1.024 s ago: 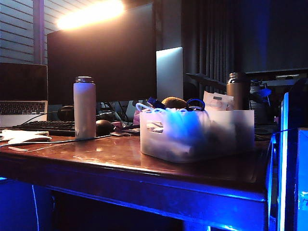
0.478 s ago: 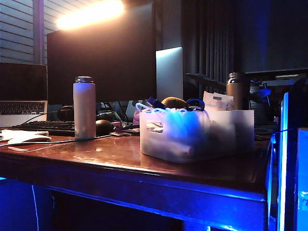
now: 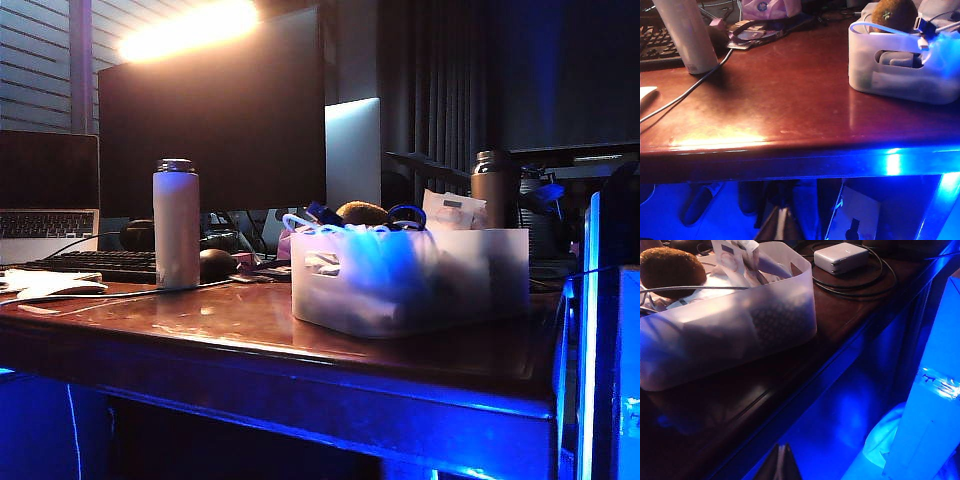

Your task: Pick up the kiwi and place it into the translucent box.

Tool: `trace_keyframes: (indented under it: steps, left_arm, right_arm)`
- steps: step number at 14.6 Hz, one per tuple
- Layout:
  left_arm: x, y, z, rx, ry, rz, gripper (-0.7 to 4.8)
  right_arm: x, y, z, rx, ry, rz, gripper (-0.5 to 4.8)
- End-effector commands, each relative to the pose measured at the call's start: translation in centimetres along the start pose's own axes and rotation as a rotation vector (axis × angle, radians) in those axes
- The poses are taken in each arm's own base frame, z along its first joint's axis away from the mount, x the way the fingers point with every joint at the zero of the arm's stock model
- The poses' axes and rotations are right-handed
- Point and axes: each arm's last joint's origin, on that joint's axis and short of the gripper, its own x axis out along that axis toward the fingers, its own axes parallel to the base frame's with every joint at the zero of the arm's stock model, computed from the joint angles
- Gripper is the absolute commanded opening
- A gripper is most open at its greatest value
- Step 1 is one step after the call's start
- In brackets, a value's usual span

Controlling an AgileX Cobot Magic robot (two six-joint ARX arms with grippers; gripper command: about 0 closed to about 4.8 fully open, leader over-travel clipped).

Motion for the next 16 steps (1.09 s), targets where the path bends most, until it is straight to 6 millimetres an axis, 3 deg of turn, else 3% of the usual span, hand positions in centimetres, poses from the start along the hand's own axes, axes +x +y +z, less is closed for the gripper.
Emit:
trace_keyframes:
  steps: [1,8,12,16]
  left_arm:
    - [0.0,0.0,-0.2,0.003,0.013,-0.003,-0.02]
    - [-0.1,0.8,-0.2,-0.018,-0.004,0.029,-0.02]
    - [-0.6,3.7,-0.7,-0.073,0.026,0.324,-0.02]
    - [-0.8,4.2,-0.8,-0.083,0.034,0.375,-0.02]
  right_arm:
    - [0.0,0.0,-0.1,0.000,-0.001,-0.002,-0.05]
    - [-0.2,0.0,0.2,-0.001,-0.045,-0.004,-0.05]
    - [-0.3,-0.9,0.4,0.017,-0.091,-0.088,-0.05]
    - [-0.4,-1.5,0.5,0.029,-0.098,-0.153,-0.05]
